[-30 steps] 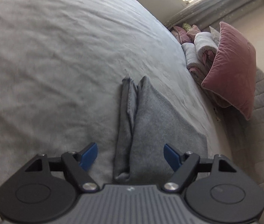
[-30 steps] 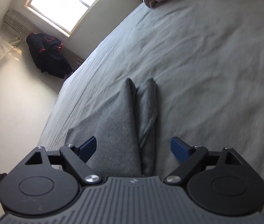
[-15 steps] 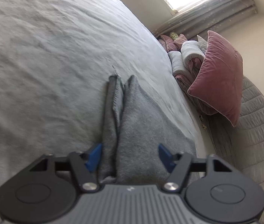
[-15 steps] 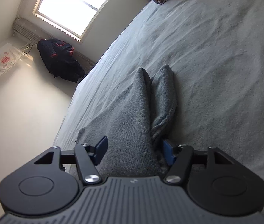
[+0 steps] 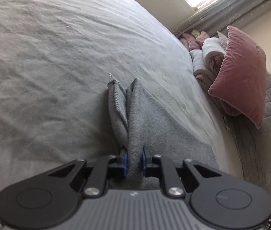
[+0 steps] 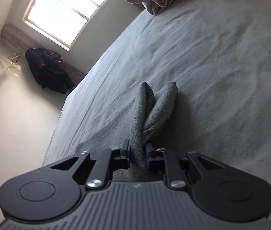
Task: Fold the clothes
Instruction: 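Grasp the folded flap of the bundle with both grippers, then open both grippers and lift them off the bundle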
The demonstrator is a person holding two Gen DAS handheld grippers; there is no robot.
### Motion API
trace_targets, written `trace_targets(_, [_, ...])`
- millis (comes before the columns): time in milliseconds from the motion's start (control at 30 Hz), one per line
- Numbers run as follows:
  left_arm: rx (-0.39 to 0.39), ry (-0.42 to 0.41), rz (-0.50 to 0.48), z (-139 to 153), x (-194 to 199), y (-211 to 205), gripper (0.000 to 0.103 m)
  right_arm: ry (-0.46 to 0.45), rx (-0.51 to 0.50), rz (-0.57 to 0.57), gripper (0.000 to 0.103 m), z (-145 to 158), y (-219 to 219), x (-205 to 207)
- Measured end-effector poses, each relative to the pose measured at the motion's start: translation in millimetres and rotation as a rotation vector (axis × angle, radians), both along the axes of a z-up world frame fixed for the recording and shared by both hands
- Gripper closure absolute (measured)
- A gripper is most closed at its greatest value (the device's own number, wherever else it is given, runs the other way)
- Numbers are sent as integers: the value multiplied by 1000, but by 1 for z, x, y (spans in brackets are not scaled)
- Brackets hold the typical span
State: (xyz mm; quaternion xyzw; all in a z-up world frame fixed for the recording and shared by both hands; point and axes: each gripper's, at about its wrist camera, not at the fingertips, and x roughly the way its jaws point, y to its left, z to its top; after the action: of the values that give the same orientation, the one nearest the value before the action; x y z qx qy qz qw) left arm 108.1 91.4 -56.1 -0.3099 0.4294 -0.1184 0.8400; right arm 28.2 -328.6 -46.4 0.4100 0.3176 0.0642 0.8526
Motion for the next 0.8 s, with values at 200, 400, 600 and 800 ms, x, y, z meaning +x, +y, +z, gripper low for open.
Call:
trace_targets(200, [19, 84, -53, 19, -38, 8, 89, 76, 9, 27, 85, 15, 1, -26])
trace_targets(400, [31, 116, -116, 18, -92, 17, 89, 122, -44, 72, 85, 24, 7, -63])
trace_targets(600, [39, 133, -145, 6, -132, 27, 89, 156, -122, 118, 85, 26, 17, -98])
trace_targets(800, [147, -4, -148, -6, -146, 28, 64, 149, -304, 91, 77, 11, 36, -99])
